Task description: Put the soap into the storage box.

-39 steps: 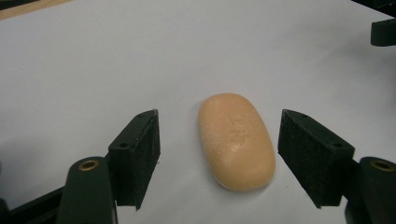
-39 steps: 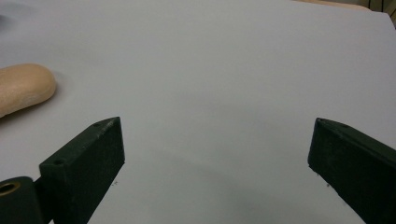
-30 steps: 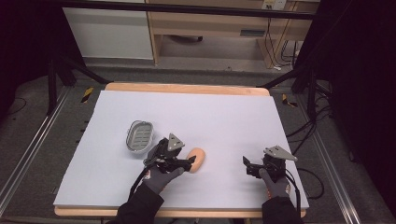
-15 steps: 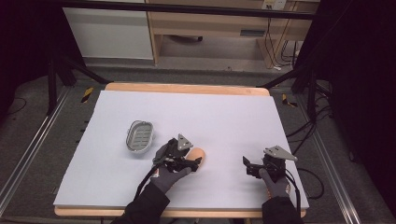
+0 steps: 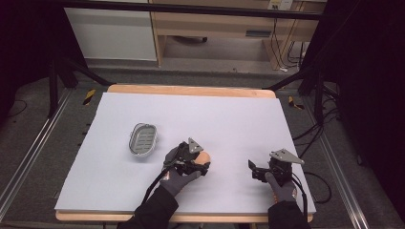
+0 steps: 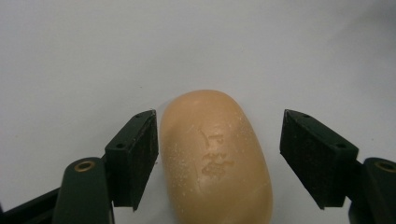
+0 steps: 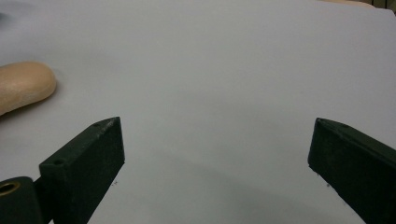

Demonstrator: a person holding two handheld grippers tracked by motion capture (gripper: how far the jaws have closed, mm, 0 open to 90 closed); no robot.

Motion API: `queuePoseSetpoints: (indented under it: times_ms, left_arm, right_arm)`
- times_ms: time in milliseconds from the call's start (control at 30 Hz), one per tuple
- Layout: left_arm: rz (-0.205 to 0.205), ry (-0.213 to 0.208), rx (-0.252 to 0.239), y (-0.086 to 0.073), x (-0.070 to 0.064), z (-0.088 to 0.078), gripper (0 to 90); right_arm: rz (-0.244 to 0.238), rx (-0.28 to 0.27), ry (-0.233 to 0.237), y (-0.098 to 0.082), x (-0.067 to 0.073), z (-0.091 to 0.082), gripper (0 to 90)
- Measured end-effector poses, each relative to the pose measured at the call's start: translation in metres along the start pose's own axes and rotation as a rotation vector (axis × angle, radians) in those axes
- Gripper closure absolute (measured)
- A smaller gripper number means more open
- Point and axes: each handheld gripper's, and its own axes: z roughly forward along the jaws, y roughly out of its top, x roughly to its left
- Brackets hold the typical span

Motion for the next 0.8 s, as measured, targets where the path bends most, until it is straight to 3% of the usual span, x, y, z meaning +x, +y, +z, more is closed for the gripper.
queuePoseSetpoints:
  times_ms: [800]
  left_arm:
    - [-0.016, 0.009, 0.06, -0.007, 0.003, 0.017, 26.3]
  right_arm:
    - [-0.002, 0.01, 0.006, 0.0, 0.001, 0.002, 4.0]
